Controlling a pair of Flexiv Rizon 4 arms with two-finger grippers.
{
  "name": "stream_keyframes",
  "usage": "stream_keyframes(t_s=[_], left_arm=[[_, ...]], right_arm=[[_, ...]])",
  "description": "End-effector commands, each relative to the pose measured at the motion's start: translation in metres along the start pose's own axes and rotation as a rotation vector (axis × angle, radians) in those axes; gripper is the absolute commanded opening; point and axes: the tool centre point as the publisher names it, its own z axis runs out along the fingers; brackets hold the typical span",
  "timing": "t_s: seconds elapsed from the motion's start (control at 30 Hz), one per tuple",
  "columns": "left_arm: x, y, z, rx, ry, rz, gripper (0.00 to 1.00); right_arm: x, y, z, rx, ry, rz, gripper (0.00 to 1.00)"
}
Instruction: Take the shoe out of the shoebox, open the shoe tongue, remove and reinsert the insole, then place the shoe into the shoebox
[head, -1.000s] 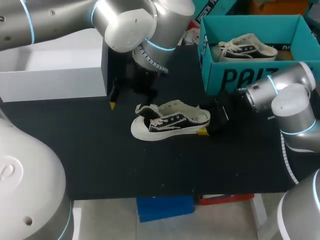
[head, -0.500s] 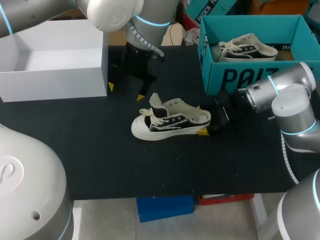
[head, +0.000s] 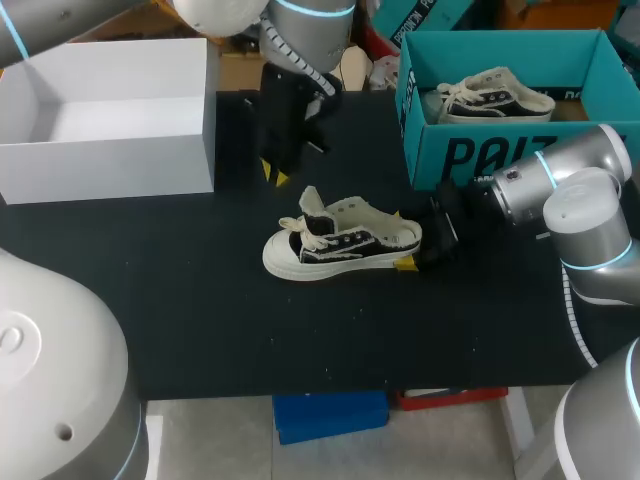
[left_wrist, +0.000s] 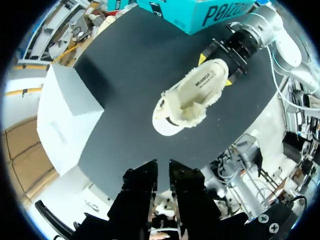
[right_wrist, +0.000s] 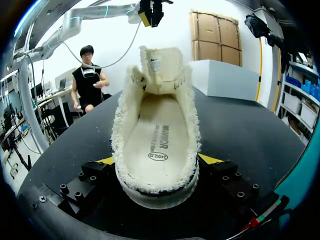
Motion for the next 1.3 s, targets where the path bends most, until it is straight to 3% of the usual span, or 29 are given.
stream_keyframes(t_s=[0.03,0.37,0.4,0.47,0.53,0.83,0.93,1.0,1.3], left_arm=[[-0.006,-0.006,0.001,-0.136,0.266,0.944,0.00],[-0.006,-0.006,0.001,-0.136,0.266,0.944,0.00],[-0.005,-0.006,0.001,-0.086,0.222,0.946,0.00],[-0.002,-0.005,0.001,0.015,0.275,0.970,0.00],[0.001,-0.007,0.002,0.075,0.247,0.978,0.00],[0.019,-0.025,0.006,0.248,0.255,0.897,0.00],[0.024,-0.031,0.010,0.261,0.264,0.882,0.00],[0.029,-0.037,0.013,0.226,0.275,0.862,0.00],[0.029,-0.037,0.013,0.226,0.275,0.862,0.00]], right_arm=[[0.000,0.000,0.000,0.001,0.001,0.002,0.00],[0.000,0.000,0.000,0.001,0.001,0.002,0.00],[0.000,0.000,0.000,0.001,0.001,0.002,0.00],[0.000,0.000,0.000,0.001,0.001,0.002,0.00],[0.000,0.000,0.000,0.001,0.001,0.002,0.00],[0.000,0.000,0.000,0.001,0.001,0.002,0.00],[0.000,0.000,0.000,0.001,0.001,0.002,0.00],[0.000,0.000,0.000,0.001,0.001,0.002,0.00],[0.000,0.000,0.000,0.001,0.001,0.002,0.00]])
